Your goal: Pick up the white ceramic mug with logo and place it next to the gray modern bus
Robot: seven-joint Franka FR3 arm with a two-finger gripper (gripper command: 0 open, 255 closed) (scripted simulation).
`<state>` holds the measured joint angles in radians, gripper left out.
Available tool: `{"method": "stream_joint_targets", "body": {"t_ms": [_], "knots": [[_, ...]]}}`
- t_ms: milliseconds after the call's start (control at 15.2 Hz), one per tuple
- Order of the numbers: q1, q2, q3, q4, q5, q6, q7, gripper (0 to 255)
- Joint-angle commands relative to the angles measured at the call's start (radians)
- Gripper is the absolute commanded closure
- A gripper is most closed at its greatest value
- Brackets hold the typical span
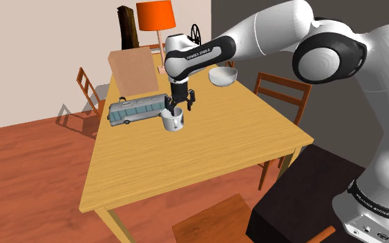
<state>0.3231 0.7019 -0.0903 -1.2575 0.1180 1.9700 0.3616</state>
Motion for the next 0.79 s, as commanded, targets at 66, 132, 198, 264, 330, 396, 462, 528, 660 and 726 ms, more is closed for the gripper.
{"method": "stream_joint_targets", "body": {"t_ms": [66, 132, 198, 264, 330, 396, 462, 528, 660, 726], "knots": [[-0.001, -0.010, -0.001, 0.017, -0.001, -0.027, 0.001, 0], [-0.002, -0.019, -0.002, 0.036, -0.003, -0.055, 0.002, 0], [-0.003, -0.026, -0.003, 0.058, -0.004, -0.084, 0.003, 0], [-0.005, -0.031, -0.003, 0.076, -0.005, -0.107, 0.004, 0], [-0.005, -0.031, -0.003, 0.076, -0.005, -0.107, 0.004, 0], [-0.005, -0.031, -0.003, 0.076, -0.005, -0.107, 0.004, 0], [-0.005, -0.031, -0.003, 0.076, -0.005, -0.107, 0.004, 0], [-0.005, -0.031, -0.003, 0.076, -0.005, -0.107, 0.004, 0], [-0.005, -0.031, -0.003, 0.076, -0.005, -0.107, 0.004, 0], [-0.005, -0.031, -0.003, 0.076, -0.005, -0.107, 0.004, 0]]}}
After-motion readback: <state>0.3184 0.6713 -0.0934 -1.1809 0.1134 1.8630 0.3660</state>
